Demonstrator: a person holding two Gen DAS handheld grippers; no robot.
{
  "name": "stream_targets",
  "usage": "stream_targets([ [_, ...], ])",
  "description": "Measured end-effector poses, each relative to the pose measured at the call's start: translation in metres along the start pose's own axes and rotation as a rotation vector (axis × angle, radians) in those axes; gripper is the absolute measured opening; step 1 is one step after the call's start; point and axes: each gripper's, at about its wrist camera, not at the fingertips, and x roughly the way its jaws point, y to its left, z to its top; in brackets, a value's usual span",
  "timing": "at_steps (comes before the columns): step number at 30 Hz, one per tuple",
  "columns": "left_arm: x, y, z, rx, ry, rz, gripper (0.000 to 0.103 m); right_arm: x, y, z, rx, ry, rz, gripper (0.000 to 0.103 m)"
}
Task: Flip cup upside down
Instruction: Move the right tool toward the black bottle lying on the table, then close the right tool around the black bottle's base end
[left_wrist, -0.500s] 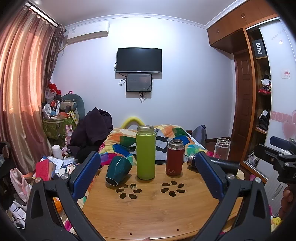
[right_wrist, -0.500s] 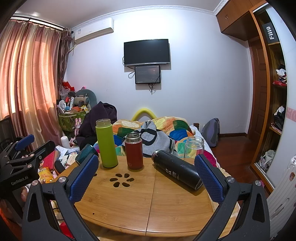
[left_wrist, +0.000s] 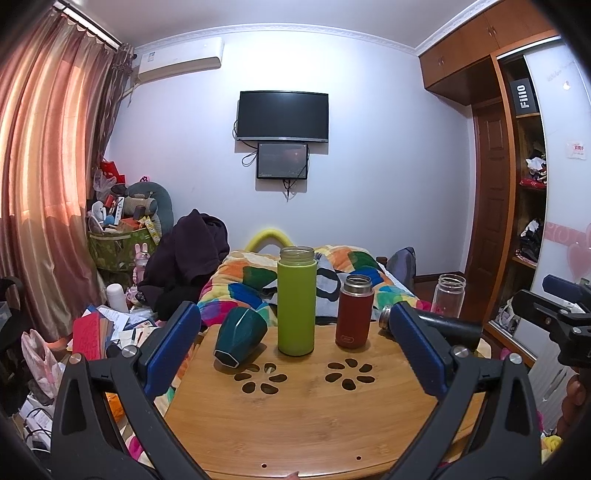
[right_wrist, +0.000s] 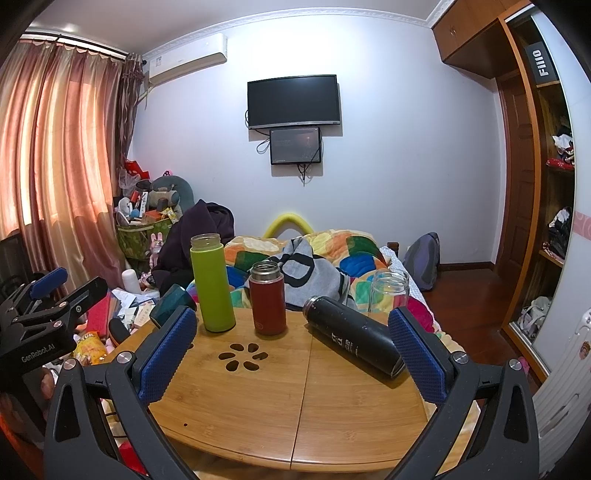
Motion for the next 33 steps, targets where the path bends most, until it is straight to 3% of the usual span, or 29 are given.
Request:
stream_targets([
  [21, 0.014, -0.007, 0.000, 0.038, 0.014, 0.004, 0.103, 0.025, -0.018, -0.009, 0.019, 0.041, 0.016, 0.103],
  [26, 0.033, -0.008, 0.000, 0.056, 0.039, 0.006, 0.103, 0.057, -0.039, -0.010, -0.019, 0.094, -0.015, 0.103],
  [33, 0.068, -0.009, -0.009, 0.071, 0.112, 0.019, 0.103, 0.146, -0.074, -0.022, -0.192, 0.277, -0.087, 0.103],
])
